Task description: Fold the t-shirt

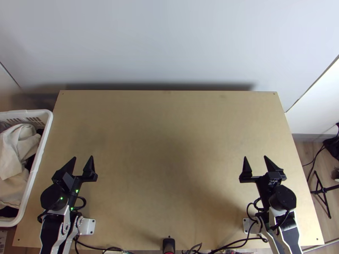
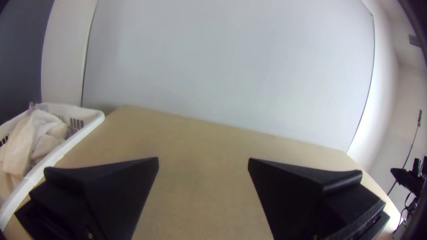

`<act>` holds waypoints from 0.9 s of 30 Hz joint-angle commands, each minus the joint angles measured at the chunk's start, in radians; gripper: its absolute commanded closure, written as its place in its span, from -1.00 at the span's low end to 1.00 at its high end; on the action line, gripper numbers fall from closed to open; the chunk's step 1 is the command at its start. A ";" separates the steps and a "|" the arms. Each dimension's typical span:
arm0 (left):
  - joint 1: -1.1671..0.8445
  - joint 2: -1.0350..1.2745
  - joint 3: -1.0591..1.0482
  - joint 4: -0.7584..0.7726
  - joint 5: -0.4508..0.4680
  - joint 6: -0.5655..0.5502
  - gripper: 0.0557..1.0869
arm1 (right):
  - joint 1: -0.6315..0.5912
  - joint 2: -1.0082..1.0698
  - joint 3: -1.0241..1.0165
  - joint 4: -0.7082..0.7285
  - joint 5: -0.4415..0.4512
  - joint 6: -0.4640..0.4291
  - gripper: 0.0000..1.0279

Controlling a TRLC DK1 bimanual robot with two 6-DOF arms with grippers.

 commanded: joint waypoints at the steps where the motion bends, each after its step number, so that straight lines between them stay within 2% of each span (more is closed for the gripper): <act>1: 0.000 0.001 0.000 0.000 0.000 0.000 -0.90 | 0.000 0.000 0.000 0.000 0.000 0.000 -0.91; 7: -0.003 0.001 0.000 0.000 0.000 0.000 -0.90 | 0.000 0.000 0.000 0.000 0.000 0.000 -0.92; 10: -0.017 0.001 0.000 -0.003 0.000 -0.070 -0.90 | 0.000 0.000 0.000 0.000 0.000 0.000 -0.91; 21: -0.018 -0.001 0.000 -0.003 -0.001 -0.070 -0.90 | 0.002 0.000 0.000 0.003 0.000 0.002 -0.91; 24: -0.043 -0.002 0.002 0.014 0.000 -0.003 -0.90 | 0.002 0.000 0.000 0.003 0.000 0.002 -0.91; 27: -0.001 -0.002 0.002 0.003 -0.004 -0.024 -0.90 | 0.013 -0.001 0.003 0.008 -0.001 0.023 -0.91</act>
